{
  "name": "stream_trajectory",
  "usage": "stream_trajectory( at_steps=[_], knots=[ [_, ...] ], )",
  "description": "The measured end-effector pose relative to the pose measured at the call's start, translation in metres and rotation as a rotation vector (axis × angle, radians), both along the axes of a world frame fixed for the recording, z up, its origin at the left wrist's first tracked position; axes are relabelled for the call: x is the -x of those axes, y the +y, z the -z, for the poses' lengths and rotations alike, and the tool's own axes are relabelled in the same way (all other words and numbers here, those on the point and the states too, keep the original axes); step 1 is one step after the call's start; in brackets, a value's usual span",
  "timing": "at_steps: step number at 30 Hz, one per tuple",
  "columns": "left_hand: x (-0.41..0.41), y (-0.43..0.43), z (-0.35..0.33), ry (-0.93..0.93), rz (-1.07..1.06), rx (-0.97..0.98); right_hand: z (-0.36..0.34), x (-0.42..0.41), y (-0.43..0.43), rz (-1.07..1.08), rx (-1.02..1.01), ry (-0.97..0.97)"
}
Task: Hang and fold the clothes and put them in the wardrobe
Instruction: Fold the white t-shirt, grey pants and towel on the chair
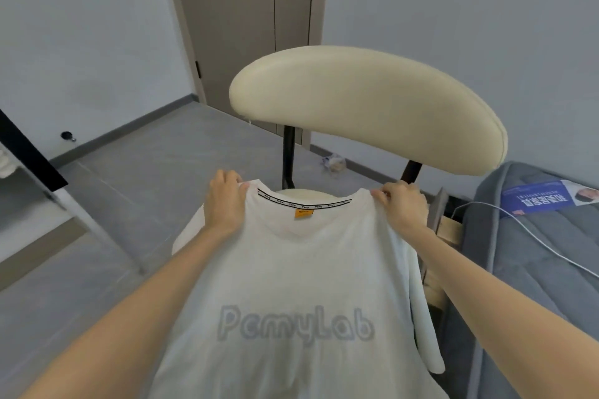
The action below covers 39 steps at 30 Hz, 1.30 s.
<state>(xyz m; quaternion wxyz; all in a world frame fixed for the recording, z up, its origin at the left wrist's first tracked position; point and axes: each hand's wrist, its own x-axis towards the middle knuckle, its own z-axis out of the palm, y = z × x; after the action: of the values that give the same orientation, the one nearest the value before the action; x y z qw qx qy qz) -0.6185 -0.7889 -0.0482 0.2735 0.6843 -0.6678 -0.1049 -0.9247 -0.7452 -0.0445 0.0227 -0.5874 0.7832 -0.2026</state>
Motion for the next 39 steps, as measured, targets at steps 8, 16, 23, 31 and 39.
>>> stream_trajectory(
  at_steps=[8,16,23,31,39],
  knots=[
    [0.049,0.079,0.071,-0.06,0.259,-0.135,0.074,-0.096,0.058,-0.263,-0.103,-0.177],
    [0.047,0.083,0.119,-0.341,0.102,-0.212,0.123,-0.079,0.064,-0.133,-0.367,-0.017],
    [0.033,0.064,0.103,-0.269,0.196,-0.399,0.125,-0.058,0.054,-0.136,-0.404,-0.041],
    [-0.047,0.1,0.072,0.154,-0.084,0.064,0.097,-0.12,0.084,-0.283,-0.239,-0.249],
    [-0.096,0.131,0.081,0.811,-0.497,-0.529,0.091,-0.211,0.102,-0.604,-0.324,-0.337]
  ],
)
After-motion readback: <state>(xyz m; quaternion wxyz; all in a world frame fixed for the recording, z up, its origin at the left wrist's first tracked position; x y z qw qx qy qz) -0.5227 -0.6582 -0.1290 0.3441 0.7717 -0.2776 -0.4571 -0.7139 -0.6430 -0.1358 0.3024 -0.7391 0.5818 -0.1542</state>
